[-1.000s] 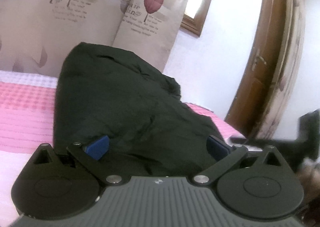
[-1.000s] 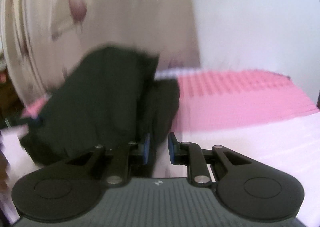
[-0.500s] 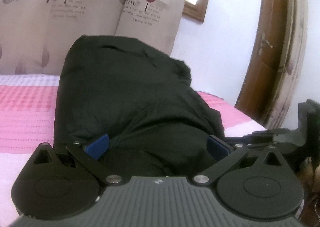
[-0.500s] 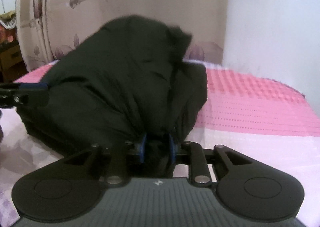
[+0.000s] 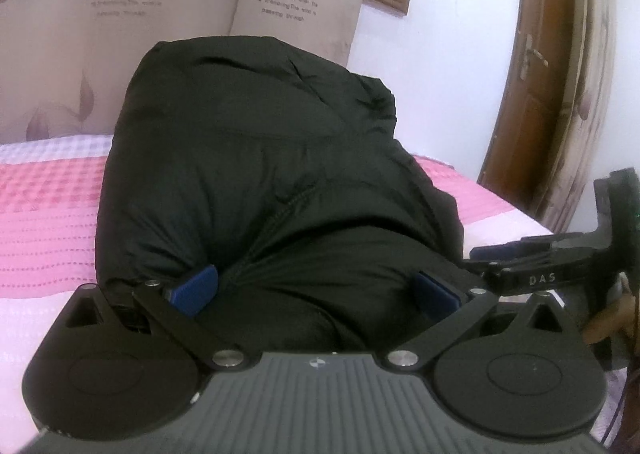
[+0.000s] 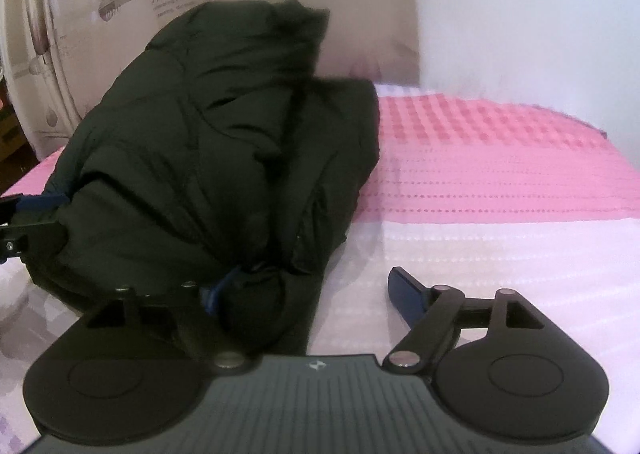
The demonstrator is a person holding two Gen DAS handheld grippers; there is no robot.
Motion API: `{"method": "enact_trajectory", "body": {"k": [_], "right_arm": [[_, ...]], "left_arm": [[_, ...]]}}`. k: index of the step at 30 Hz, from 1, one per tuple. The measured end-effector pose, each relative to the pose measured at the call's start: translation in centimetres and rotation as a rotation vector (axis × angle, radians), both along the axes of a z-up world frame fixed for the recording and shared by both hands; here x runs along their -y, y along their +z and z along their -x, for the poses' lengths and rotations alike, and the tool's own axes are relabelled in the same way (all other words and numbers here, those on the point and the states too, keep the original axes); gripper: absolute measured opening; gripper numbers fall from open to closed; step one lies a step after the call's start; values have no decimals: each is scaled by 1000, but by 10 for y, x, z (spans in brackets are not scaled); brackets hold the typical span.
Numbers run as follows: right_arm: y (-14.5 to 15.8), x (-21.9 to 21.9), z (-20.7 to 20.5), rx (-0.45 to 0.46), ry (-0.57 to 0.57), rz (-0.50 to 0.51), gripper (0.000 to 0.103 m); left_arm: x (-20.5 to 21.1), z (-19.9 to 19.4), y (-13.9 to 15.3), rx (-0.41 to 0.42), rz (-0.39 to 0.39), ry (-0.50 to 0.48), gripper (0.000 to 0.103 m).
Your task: Fold large clothes
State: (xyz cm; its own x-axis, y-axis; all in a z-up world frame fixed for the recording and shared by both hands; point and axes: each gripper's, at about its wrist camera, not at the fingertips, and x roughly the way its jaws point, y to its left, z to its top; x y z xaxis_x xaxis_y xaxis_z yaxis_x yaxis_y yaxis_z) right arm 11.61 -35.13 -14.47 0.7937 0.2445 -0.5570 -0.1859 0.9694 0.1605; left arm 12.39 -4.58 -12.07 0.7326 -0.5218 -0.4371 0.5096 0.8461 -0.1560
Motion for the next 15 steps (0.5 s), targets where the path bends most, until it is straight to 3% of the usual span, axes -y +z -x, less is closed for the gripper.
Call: {"method": "enact_trajectory", "body": {"k": [12,15], "right_arm": [[3,1,-6,14,-48,36,96],[16,3,-1,51,-68,44,95]], "left_arm": [[2,0,-2,6,-25,-1,103],[2,1,-2,9,-31,-2,103]]}}
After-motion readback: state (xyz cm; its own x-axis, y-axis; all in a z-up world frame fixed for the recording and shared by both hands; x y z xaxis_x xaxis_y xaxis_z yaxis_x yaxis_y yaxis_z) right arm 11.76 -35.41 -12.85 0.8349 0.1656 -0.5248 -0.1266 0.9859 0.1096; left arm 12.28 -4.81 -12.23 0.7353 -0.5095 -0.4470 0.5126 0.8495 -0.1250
